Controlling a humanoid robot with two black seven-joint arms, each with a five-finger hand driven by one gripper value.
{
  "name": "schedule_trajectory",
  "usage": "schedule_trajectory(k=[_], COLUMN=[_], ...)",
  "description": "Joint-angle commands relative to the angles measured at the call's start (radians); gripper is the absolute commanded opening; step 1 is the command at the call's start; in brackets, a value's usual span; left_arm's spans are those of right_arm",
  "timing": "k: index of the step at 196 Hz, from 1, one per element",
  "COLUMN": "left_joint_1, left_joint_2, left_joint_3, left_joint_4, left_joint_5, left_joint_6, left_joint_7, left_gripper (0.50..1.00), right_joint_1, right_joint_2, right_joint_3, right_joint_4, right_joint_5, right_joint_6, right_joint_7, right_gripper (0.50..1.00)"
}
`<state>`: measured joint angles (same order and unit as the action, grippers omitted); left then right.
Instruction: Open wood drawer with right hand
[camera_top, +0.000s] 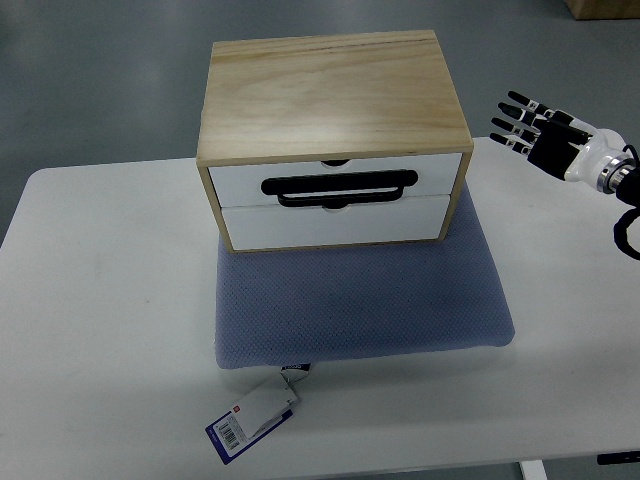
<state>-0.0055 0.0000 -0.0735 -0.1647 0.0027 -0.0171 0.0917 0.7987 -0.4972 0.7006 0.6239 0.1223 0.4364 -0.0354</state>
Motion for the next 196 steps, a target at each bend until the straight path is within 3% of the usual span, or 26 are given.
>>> schedule_trajectory(k=[1,63,124,180,196], left_joint_1=[-0.001,0.001,-0.001,-0.001,0.001], left_joint_2=[0.000,0.000,0.000,0.000,0.000], left_joint_3=[0.000,0.000,0.000,0.000,0.000], left_joint_4=[-0.001,-0.001,-0.001,-0.001,-0.001], left_joint_5=[0.000,0.000,0.000,0.000,0.000], left_joint_6=[0.000,0.000,0.000,0.000,0.000], left_joint_7=[0.000,-0.001,0.000,0.000,0.000], left_gripper=[1.000,1.000,1.000,1.000,1.000], right_joint_1=[0.019,0.066,0.140,0.192,0.215], right_joint_2=[-0.034,-0.098,-0.201,-0.276,-0.320], right_joint_3=[-0.001,-0.010,-0.004,-0.001,-0.001], right_joint_4=[0.002,0.007,0.007,0.063,0.135], right_joint_5=[-0.001,-0.087,-0.214,-0.368,-0.426], right_joint_6=[0.002,0.010,0.143,0.174,0.174], right_joint_7=[0.012,0.014,0.055,0.055,0.055], right_gripper=[0.954,0.954,0.952,0.950,0.950])
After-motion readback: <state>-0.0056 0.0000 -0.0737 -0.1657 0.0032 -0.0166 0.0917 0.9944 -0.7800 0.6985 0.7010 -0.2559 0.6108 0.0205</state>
